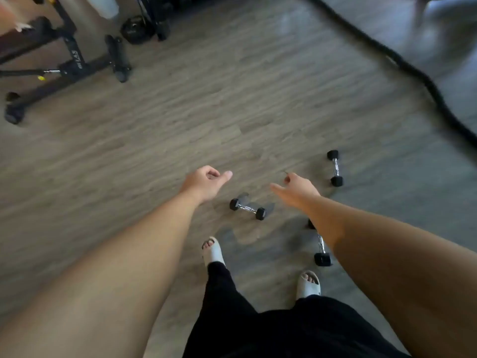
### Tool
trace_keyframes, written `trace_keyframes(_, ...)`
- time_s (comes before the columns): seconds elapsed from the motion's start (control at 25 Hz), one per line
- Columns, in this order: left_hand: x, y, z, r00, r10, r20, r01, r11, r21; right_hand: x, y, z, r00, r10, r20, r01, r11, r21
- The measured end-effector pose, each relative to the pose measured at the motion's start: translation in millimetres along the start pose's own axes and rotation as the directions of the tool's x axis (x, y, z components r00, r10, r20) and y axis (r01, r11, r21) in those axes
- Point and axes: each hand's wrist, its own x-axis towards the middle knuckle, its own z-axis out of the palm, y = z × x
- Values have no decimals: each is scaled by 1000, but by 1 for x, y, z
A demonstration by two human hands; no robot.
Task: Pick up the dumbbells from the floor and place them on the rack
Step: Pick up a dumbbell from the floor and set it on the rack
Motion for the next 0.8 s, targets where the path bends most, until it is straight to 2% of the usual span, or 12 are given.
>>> trace_keyframes(0.08, 46, 0, 2, 1000, 23, 19, -23, 1000, -20, 31, -11, 18, 995, 104, -8, -103, 992, 69)
trace_keyframes(0.2, 116, -14, 8, 992, 30, 123, -25, 999, -45, 71, -33, 50, 968, 251, -5, -246, 952, 180)
trace_keyframes(0.4, 221, -48, 26, 985, -23, 173, 36, 997, -72, 155, -45, 112, 923, 383, 32, -380, 899, 215)
trace_keyframes(0.8, 407, -206, 258, 943, -222, 248, 237, 971, -32, 369, 89, 301, 837, 532, 128, -547, 814, 198)
